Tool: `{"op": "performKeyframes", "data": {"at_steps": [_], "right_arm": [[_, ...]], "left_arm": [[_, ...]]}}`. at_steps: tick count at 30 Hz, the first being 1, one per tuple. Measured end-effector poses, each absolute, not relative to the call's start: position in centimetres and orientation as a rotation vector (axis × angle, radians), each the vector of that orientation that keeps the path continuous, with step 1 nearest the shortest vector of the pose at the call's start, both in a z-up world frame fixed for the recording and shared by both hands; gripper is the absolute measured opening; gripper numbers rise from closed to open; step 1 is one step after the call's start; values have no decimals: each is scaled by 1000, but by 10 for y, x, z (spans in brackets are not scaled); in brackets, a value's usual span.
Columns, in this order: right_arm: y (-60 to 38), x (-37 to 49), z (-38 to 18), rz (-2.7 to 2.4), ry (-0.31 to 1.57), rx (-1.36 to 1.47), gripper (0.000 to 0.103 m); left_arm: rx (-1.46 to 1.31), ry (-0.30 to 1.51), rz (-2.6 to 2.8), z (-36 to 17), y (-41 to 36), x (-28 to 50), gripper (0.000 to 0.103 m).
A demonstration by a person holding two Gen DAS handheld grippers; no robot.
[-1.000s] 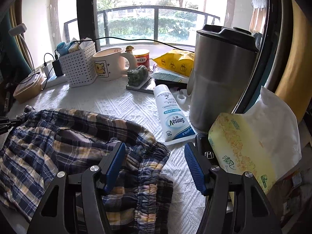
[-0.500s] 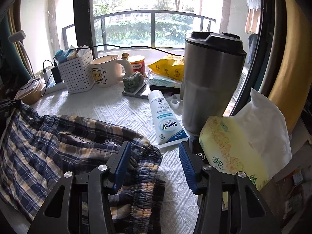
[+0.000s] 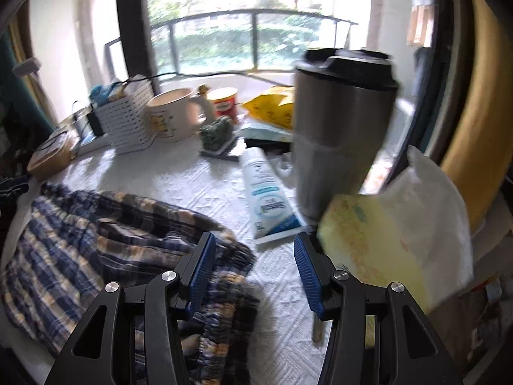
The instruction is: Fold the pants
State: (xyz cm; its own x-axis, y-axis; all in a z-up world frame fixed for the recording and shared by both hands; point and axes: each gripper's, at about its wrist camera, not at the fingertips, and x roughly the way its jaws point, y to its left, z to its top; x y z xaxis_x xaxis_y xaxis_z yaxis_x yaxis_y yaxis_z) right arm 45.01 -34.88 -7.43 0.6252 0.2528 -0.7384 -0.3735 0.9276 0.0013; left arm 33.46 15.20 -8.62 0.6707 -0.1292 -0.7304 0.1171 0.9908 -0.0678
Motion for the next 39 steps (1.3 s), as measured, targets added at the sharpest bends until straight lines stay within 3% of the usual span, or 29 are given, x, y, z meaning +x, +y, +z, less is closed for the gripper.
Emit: {"op": "performKeyframes", "data": {"at_steps": [5,7,9,10,15,23,26,28,30,39], "right_arm": [[-337,477,-99,418,955,-143,53],[-330,478,-107,430,975,-167,27],[-320,470,-105,411,947,-237,26],[-318,467,-102,401,931,-259,18],[-325,469,-82,284,846,-321,18],[-327,488,-108,238,903,-282,18],[-323,478,-83,249,854,-272,26],[-315,469,-62,284,799,-282,52],[-298,461,-44,355,749,-295,61],[-185,476,-62,598,802,-443,61]], "left_arm": [[-48,896,-161,-110,138,305,63],[-77,924,-172,-122,134,295,63],[-98,950,-178,-130,132,288,63],[-104,963,-178,-136,130,286,63],[-8,955,-161,-147,124,283,63],[-12,948,-141,-145,131,285,63],[-44,922,-140,-137,140,281,63],[-45,892,-161,-126,144,283,63],[-5,865,-164,-118,143,291,63],[-74,807,-214,-116,157,394,62]]}}
